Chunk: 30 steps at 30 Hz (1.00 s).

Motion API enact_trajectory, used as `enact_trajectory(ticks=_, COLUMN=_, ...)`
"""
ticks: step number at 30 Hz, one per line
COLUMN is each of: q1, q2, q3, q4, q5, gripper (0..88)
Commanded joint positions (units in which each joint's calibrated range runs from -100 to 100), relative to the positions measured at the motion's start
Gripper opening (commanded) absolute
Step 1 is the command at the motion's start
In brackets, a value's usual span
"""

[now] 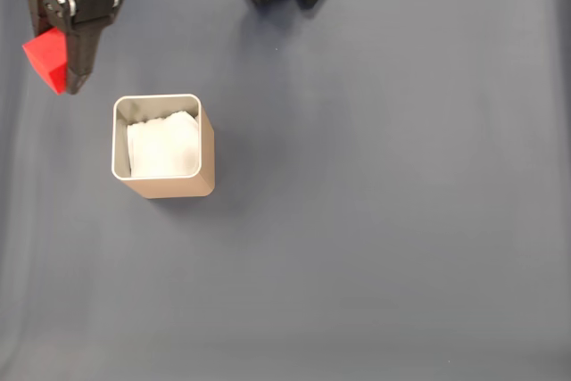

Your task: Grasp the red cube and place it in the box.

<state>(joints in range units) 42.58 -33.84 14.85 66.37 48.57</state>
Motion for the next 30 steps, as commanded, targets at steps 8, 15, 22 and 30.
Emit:
enact_trajectory(ticks=8, q1=-6.26, q2=-7.66, q3=3.02, q4=-0.1, q5=0.49, gripper=1.2)
enact_trajectory(ticks=15, q1=-9.67, q2=-8.7, q3=5.48, q4=-0.43, q5=0.34, gripper=1.2)
enact_trajectory(ticks=22, q1=-11.8, q2=-9.39, q3=7.94, q4=-1.33, q5=-0.15, gripper=1.2)
enact_trajectory(ticks=30, q1=-13.43, q2=-8.87, q3=8.67, q4=-3.22, q5=-0.54, gripper=1.5)
